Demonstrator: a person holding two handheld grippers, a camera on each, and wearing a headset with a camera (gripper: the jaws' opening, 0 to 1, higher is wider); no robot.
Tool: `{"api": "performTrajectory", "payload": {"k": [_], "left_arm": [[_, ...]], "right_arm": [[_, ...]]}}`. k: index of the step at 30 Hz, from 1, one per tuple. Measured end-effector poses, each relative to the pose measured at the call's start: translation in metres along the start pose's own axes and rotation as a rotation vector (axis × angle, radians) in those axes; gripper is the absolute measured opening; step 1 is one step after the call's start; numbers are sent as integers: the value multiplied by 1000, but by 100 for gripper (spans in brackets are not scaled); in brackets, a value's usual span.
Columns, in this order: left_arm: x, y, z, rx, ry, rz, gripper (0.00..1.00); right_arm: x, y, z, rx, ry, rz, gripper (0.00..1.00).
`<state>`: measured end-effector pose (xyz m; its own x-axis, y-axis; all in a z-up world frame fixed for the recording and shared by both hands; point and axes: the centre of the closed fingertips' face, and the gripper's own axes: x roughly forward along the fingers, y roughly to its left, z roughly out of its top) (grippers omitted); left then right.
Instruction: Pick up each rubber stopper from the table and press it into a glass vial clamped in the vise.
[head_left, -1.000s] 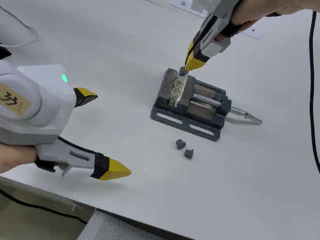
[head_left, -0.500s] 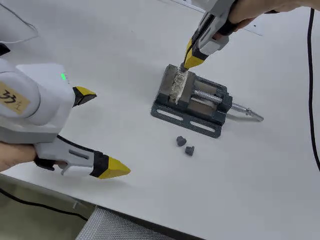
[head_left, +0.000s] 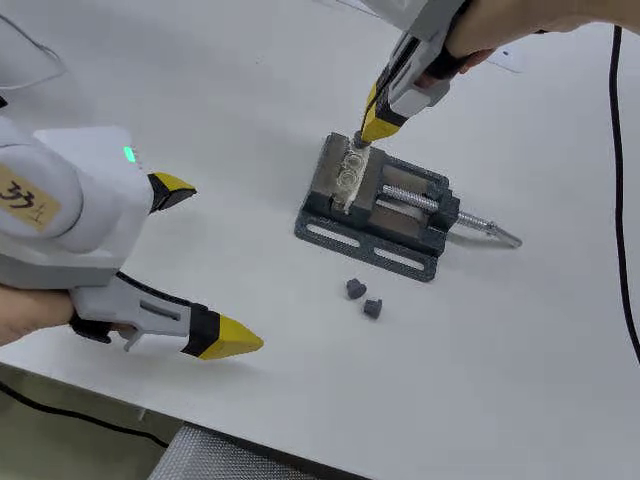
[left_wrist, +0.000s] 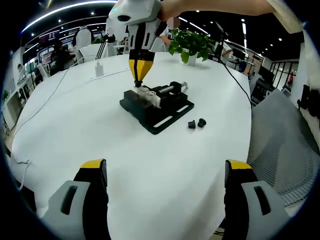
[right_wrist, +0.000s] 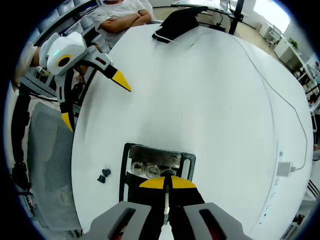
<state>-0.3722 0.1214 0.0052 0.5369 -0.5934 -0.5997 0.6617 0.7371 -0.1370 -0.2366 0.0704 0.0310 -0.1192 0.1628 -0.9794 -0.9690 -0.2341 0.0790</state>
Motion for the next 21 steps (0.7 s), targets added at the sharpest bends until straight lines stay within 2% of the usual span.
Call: {"api": "performTrajectory", "payload": {"k": [5, 6, 21], "left_arm": [[1, 2, 2, 2, -1, -1, 98], [1, 2, 2, 0, -2, -1, 98], [8, 5, 6, -7, -9, -5, 97]], "right_arm": [[1, 0, 0, -17, 10, -14, 0], [1, 0, -1, 6, 3, -9, 0], [2, -2, -1, 24, -18, -21, 0]]}}
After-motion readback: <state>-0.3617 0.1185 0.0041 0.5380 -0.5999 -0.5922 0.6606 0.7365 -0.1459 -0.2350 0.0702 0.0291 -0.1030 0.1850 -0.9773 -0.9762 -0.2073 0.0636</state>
